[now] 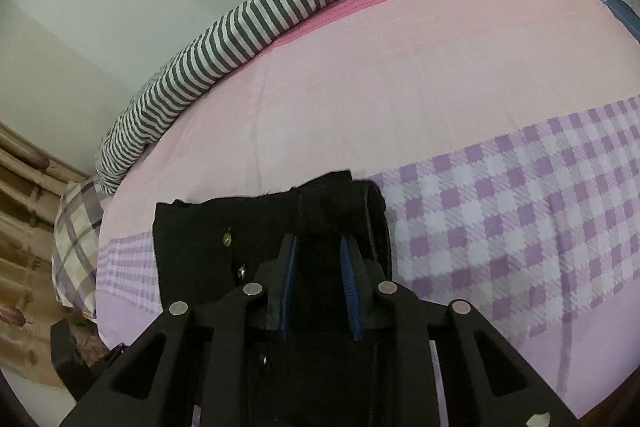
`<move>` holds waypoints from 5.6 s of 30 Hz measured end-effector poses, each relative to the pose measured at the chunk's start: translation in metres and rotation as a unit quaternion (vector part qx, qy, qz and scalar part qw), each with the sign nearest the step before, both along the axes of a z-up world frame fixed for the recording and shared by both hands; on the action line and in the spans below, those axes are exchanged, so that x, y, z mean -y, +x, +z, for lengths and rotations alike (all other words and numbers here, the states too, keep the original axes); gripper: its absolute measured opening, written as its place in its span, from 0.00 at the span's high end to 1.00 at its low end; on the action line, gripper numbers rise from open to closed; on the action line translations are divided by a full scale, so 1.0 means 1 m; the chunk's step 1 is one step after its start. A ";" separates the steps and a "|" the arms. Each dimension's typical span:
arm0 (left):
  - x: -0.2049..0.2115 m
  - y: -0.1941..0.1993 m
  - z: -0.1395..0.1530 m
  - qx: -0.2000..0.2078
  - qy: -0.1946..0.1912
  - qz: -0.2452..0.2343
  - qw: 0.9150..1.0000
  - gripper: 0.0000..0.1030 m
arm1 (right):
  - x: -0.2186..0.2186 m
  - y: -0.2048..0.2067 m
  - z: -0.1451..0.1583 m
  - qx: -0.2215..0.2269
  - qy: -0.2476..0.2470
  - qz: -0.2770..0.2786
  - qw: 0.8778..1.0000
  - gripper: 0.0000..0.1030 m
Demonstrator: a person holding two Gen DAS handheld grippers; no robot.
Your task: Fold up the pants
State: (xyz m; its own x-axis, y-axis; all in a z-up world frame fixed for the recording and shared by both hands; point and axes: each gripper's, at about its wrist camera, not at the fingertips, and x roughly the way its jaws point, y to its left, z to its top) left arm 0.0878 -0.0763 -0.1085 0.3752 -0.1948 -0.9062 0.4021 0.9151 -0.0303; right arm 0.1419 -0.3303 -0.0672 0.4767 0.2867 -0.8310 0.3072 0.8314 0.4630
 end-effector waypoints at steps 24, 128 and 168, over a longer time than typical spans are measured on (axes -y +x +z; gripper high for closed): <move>0.000 0.006 -0.008 -0.001 -0.001 0.020 1.000 0.31 | -0.014 -0.076 -0.004 0.001 0.025 0.002 1.000 0.77; -0.101 0.103 0.070 0.006 -0.199 0.073 0.977 0.88 | -0.114 0.055 0.026 0.054 0.207 0.107 0.971 0.75; -0.275 0.264 0.006 -0.011 -0.123 0.205 0.971 0.68 | -0.252 0.234 -0.063 -0.011 0.065 0.177 0.982 0.45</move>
